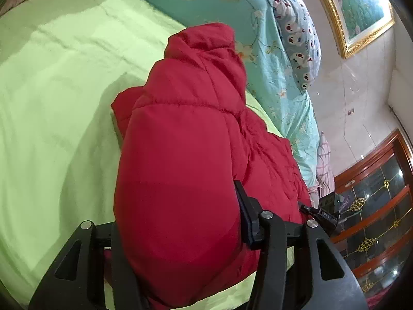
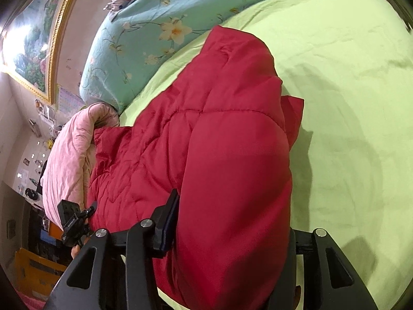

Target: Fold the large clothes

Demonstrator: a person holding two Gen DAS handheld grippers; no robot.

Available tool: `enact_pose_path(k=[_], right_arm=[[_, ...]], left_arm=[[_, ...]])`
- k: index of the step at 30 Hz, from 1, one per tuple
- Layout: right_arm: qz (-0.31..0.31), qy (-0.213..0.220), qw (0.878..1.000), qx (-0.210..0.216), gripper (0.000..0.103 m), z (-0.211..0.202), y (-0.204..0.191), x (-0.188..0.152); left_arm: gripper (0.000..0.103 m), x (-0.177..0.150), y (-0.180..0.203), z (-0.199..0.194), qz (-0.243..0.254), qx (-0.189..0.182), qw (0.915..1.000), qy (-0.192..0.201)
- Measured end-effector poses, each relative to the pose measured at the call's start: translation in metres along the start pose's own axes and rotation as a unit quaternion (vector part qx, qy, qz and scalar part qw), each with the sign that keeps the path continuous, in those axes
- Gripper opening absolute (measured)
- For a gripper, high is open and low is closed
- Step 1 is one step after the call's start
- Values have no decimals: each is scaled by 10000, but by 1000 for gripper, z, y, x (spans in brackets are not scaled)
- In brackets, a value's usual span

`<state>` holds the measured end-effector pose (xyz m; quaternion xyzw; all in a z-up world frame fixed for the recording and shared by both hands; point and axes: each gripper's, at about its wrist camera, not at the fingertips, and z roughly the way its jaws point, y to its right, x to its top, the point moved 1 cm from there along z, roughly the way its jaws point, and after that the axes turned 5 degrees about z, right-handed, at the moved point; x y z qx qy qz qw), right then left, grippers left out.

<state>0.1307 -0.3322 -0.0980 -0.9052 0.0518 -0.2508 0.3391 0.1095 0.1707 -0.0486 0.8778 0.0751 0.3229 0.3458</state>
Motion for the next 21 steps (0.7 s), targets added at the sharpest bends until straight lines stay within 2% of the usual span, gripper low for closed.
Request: enact_pose_path(k=[6, 11, 13, 15, 21], right_arm=[[135, -31, 9999, 47, 60, 2, 14, -5], [187, -10, 9998, 73, 64, 2, 19, -7], [215, -20, 9997, 82, 67, 4, 21, -5], [252, -35, 9996, 105, 73, 3, 24, -5], [340, -43, 9994, 3, 77, 0, 22, -6]], left_arm=[[56, -7, -9, 1, -87, -25, 9999, -48], [60, -8, -10, 2, -38, -31, 10000, -80], [65, -6, -11, 3, -68, 33, 9999, -99], [66, -6, -10, 1, -39, 103, 9999, -107], [74, -5, 0, -8, 280, 593, 9977, -178]])
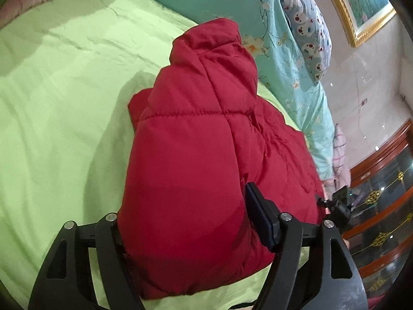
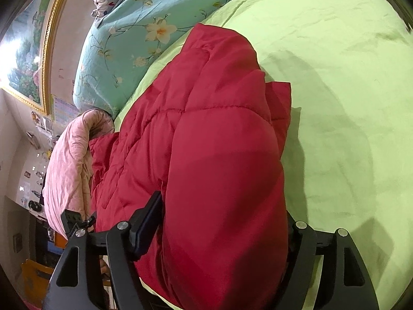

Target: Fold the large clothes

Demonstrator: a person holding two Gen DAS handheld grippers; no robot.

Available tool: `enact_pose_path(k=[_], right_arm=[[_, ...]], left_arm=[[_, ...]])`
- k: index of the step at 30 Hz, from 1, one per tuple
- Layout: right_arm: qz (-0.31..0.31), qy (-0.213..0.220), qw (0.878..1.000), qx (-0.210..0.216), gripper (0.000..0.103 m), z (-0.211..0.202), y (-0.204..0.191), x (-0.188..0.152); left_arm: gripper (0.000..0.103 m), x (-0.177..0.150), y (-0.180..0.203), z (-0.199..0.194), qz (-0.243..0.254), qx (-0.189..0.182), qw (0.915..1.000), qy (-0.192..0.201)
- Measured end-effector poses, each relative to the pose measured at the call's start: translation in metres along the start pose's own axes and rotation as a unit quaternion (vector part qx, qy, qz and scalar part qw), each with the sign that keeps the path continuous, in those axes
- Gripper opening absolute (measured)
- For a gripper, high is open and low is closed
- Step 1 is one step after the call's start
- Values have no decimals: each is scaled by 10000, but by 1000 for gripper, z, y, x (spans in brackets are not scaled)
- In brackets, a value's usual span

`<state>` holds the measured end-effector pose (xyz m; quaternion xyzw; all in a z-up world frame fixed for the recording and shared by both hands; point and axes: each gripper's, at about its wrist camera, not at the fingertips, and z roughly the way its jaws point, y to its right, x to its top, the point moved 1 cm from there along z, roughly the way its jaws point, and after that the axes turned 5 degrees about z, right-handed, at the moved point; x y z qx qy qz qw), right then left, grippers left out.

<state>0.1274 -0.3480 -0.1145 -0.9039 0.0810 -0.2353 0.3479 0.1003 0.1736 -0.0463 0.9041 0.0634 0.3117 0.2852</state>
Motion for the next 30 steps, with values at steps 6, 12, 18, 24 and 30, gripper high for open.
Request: enact_pose_path(k=[6, 12, 18, 24, 30], right_arm=[[148, 134, 9997, -155, 79, -12, -2, 0], [182, 410, 9981, -425, 79, -33, -2, -4], [-102, 951, 9916, -869, 79, -61, -17, -9], [-872, 1454, 9782, -1197, 79, -78, -60, -12], [-1350, 1485, 9730, -1138, 79, -74, -87, -14]], left_arm=[[75, -4, -5, -17, 49, 268, 9995, 166], [75, -3, 6, -39, 176, 441, 9981, 397], [75, 0, 32, -44, 526, 705, 9949, 494], [75, 2, 36, -58, 610, 1012, 9887, 919], [75, 9, 47, -73, 683, 759, 9890, 1066]])
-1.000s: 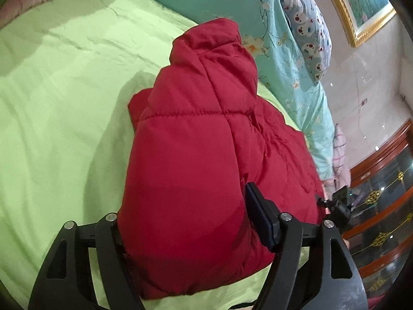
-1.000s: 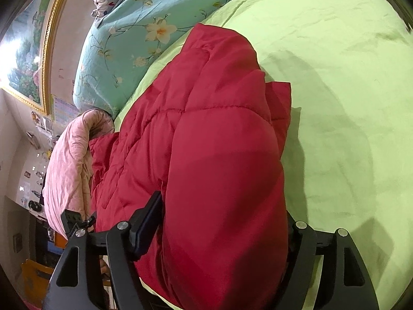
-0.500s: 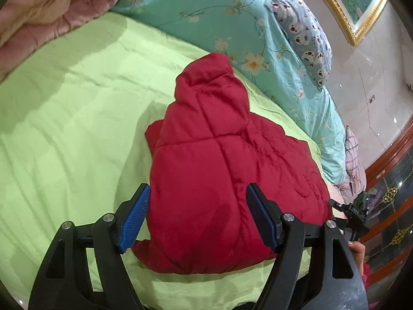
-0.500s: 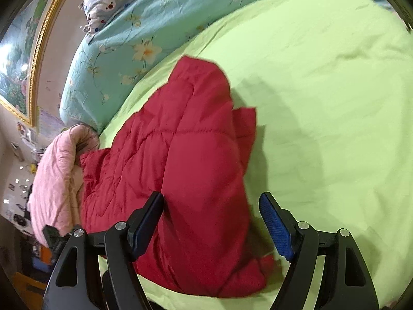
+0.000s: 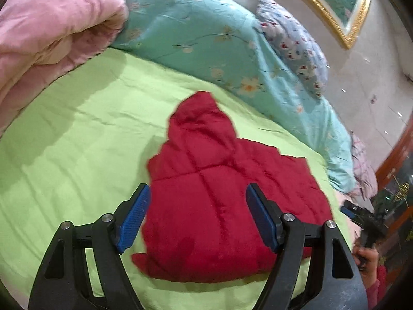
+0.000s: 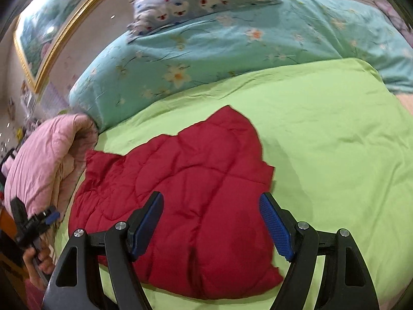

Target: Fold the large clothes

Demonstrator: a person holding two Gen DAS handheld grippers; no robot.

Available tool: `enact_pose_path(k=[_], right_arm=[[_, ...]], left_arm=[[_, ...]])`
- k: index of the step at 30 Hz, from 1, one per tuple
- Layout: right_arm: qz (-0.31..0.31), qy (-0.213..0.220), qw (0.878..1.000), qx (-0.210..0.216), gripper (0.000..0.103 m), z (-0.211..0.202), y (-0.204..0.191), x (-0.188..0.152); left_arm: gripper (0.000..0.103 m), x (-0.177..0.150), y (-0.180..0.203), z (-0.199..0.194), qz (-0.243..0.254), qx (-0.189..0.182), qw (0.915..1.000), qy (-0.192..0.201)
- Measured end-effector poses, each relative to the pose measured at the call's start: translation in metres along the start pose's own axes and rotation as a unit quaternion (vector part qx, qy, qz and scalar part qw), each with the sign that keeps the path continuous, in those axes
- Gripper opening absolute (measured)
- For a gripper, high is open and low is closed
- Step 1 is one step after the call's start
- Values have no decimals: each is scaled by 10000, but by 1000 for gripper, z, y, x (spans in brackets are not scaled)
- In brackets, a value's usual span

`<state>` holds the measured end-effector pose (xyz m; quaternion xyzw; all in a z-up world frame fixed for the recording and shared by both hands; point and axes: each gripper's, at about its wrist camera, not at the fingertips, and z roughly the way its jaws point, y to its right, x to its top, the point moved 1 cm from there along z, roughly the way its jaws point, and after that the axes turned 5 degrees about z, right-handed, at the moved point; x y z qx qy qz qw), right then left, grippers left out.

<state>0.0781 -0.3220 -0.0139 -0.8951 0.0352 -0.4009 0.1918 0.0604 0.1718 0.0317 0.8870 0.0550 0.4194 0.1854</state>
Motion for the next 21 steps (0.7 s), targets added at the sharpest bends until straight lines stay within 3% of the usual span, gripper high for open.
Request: enact_pose_path(k=[6, 15, 21], right_arm=[[-689, -195, 9974, -46, 76, 20, -40, -10], [-1546, -325, 9873, -138, 76, 47, -92, -28], [-1725, -673, 9820, -362, 78, 90, -95, -37]], left_arm=[[75, -7, 60, 25, 646, -499, 9961, -323], [75, -25, 125, 70, 1649, 103, 9841, -646], [75, -32, 124, 105, 1685, 219, 9805, -989]])
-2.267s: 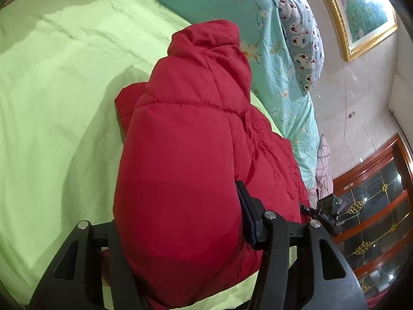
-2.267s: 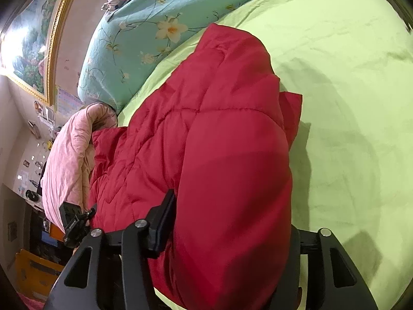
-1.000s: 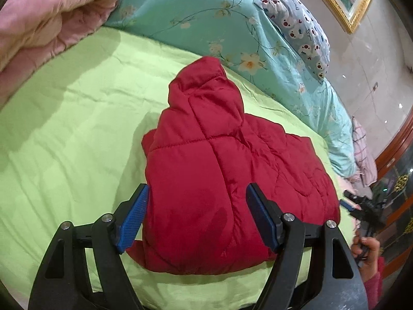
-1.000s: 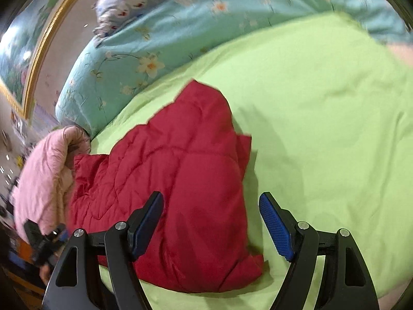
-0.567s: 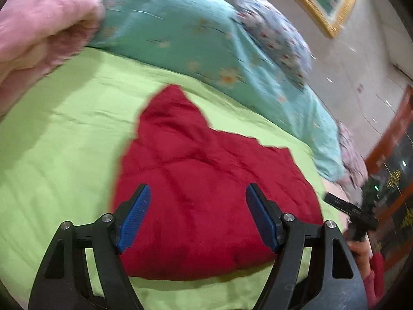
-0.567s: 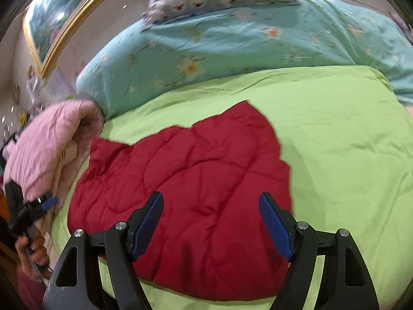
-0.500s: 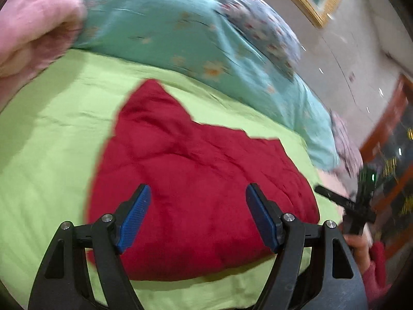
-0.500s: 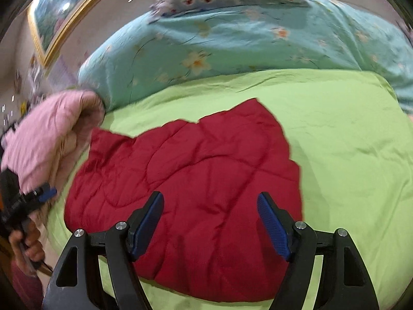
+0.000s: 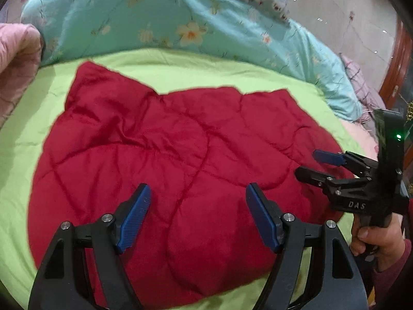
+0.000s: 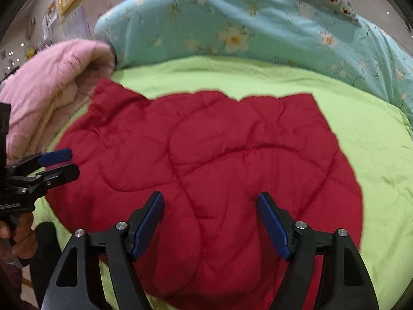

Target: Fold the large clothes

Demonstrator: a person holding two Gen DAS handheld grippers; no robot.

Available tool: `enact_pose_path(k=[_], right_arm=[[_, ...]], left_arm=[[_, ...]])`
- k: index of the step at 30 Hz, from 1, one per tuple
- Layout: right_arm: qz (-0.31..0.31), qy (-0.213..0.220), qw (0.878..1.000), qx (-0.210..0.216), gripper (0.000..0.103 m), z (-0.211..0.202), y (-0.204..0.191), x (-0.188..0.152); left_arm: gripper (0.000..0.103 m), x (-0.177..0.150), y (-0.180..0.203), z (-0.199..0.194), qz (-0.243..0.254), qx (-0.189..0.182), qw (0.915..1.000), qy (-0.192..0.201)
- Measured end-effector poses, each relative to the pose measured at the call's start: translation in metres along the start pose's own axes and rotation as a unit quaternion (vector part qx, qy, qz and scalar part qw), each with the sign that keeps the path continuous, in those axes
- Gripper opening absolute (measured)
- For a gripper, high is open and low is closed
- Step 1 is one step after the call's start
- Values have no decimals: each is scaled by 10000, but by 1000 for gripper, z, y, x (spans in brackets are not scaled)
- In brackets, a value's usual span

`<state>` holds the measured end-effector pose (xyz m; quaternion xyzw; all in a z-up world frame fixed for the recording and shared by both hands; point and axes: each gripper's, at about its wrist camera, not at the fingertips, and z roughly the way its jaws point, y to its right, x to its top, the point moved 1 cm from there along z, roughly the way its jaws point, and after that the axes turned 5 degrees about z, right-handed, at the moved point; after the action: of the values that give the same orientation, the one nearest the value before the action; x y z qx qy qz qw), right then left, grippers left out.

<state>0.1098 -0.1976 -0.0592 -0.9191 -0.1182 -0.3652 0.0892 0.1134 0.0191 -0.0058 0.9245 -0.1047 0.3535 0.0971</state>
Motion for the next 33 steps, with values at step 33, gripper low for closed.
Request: enact_pose_path(k=[33], right_arm=[[1258, -470, 9894, -550, 80, 99, 85, 55]], left_arm=[[76, 47, -85, 109, -968, 873, 9886, -752]])
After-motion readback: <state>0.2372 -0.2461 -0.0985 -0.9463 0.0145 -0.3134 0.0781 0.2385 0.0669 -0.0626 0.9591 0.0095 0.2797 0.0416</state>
